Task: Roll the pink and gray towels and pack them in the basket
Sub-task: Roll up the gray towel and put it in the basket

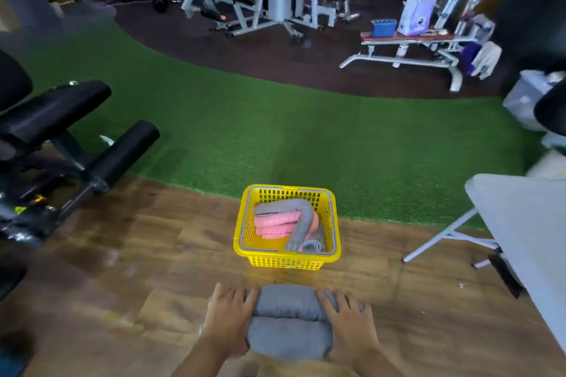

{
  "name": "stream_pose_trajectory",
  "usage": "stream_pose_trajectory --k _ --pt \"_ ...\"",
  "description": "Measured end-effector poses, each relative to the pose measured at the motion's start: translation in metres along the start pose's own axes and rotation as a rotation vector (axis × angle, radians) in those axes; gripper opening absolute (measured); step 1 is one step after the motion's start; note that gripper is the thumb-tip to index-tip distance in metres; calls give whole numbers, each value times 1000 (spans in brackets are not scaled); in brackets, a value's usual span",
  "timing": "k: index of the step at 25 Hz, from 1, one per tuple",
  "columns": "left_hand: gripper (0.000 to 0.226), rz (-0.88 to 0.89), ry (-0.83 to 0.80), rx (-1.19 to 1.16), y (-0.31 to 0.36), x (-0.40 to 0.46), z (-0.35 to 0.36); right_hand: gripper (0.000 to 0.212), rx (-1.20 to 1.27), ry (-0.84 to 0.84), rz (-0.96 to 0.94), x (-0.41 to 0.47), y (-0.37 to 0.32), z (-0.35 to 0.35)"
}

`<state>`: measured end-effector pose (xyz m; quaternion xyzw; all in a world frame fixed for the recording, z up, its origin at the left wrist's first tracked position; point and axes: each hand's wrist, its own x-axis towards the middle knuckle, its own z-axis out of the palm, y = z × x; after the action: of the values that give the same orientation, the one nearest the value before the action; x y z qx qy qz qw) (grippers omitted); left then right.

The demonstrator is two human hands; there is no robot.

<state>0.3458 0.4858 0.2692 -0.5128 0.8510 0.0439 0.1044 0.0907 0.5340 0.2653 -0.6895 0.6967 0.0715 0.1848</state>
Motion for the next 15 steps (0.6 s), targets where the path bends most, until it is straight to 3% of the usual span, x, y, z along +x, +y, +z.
stream_pose_trajectory --k 6,10,15 --pt "105 109 8 -4 -36 89 24 118 19 1 59 83 1 19" --pt "106 163 41 28 -53 177 100 111 -62 23 18 174 26 73" --pt "100 198 149 126 -78 291 214 104 -150 201 -15 296 66 175"
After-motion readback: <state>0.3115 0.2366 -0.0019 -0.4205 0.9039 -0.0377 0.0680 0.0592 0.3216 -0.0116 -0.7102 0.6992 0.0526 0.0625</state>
